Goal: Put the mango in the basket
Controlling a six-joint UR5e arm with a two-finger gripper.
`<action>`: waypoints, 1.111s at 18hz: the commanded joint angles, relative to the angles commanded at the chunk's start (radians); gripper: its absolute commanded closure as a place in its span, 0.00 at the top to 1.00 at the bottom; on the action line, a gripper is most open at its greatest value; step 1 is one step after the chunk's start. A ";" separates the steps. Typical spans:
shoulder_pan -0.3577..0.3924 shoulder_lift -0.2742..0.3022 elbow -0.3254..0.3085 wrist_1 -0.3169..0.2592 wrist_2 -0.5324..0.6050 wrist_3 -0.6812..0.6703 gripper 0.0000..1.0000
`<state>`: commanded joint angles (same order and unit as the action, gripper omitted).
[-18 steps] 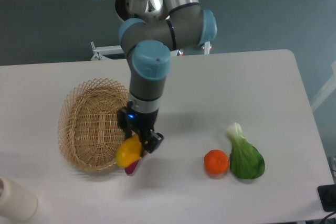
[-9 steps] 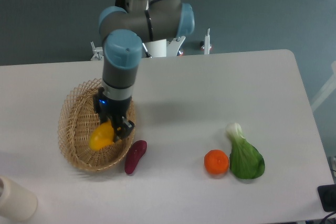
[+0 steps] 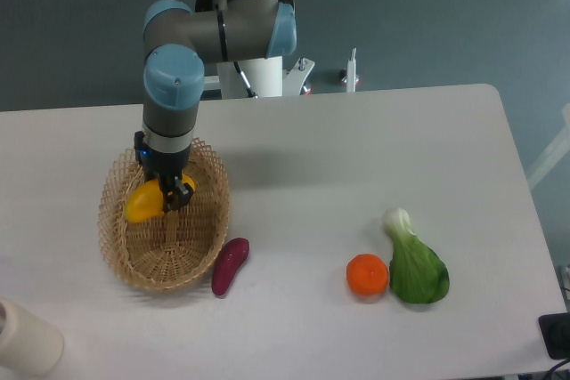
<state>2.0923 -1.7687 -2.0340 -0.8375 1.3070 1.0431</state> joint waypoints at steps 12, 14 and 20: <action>0.005 0.008 0.026 -0.003 0.078 0.009 1.00; 0.020 0.003 0.050 -0.006 0.109 0.008 1.00; 0.155 -0.002 0.147 -0.029 0.152 0.021 1.00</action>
<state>2.2470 -1.7702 -1.8870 -0.8667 1.4588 1.0646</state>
